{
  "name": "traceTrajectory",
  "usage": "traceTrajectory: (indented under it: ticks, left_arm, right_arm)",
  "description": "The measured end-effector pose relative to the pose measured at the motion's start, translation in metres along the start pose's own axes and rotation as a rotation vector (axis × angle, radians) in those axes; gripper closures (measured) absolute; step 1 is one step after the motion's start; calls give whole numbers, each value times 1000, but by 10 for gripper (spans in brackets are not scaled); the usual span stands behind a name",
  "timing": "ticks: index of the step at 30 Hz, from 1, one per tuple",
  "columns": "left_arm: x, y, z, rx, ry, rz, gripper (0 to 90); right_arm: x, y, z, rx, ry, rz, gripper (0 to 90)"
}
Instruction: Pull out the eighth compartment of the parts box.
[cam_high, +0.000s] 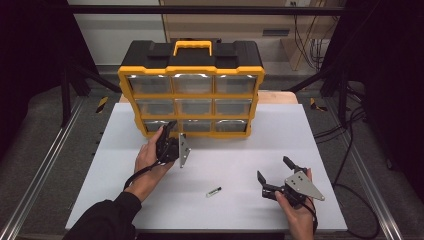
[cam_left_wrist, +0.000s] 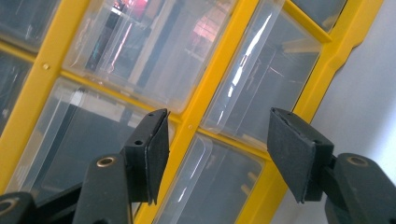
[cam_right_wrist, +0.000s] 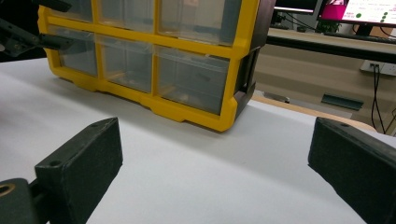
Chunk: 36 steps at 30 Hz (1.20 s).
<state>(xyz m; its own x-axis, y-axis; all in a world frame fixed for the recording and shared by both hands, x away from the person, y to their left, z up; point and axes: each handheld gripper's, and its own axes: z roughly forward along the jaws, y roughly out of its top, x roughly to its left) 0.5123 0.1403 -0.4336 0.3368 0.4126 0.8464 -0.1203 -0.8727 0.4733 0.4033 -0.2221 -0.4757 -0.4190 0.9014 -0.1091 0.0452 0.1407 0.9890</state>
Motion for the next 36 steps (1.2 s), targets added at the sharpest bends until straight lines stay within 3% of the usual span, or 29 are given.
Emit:
traceTrajectory:
  ticks: [13, 14, 15, 17, 21, 28, 31, 36]
  left_arm:
    - [-6, 0, 11, -2, 26, 78, 453]
    - [-7, 0, 12, -3, 22, 89, 466]
    - [-6, 1, 11, 34, 20, 146, 480]
    - [-8, 0, 14, 41, 13, 184, 488]
    - [-15, -2, 24, 51, 5, 217, 517]
    - [-19, -2, 36, 57, 33, 266, 538]
    - [-20, -1, 37, 62, 44, 266, 550]
    - [-21, 1, 37, 52, 56, 306, 549]
  right_arm:
    - [0, 0, -3, 3, -7, -6, 34]
    - [0, 0, -3, 4, -6, -5, 34]
    - [1, 0, -2, 6, -4, -7, 34]
    - [1, 0, -2, 7, -4, -7, 34]
    - [2, 0, -3, 14, 1, -13, 34]
    - [2, -1, -2, 21, 4, -15, 35]
    - [2, -1, -2, 22, 6, -18, 35]
    - [2, -2, -2, 25, 6, -19, 39]
